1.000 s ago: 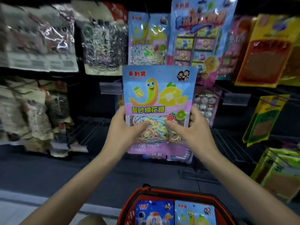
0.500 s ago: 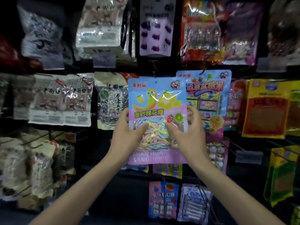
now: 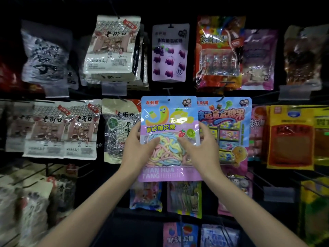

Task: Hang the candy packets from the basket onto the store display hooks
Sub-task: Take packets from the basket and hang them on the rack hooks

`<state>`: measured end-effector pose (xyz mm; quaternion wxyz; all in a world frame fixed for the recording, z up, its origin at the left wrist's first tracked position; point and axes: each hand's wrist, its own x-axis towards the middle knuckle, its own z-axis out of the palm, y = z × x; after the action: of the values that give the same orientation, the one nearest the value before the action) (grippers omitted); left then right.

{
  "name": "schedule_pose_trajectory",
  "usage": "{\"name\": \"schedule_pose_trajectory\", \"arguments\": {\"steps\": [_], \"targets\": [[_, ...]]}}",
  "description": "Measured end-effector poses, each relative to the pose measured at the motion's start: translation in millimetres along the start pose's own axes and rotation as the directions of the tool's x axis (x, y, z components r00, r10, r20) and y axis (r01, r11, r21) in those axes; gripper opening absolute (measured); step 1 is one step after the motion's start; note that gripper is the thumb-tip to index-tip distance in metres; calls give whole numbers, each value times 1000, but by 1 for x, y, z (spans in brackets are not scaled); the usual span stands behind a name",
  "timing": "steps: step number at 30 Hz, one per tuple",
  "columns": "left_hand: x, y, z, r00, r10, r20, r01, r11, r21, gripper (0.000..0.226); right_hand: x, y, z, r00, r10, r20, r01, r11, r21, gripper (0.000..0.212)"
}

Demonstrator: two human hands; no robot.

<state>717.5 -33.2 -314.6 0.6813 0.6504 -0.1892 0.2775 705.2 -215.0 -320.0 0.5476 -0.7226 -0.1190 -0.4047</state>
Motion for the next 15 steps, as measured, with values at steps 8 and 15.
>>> {"name": "schedule_pose_trajectory", "arguments": {"steps": [8, 15], "targets": [[10, -11, 0, 999, 28, 23, -29, 999, 31, 44, 11, 11, 2, 1000, 30, -2, -30, 999, -21, 57], [56, -31, 13, 998, -15, -53, 24, 982, 186, 25, 39, 20, 23, 996, 60, -59, -68, 988, -139, 39]]}}
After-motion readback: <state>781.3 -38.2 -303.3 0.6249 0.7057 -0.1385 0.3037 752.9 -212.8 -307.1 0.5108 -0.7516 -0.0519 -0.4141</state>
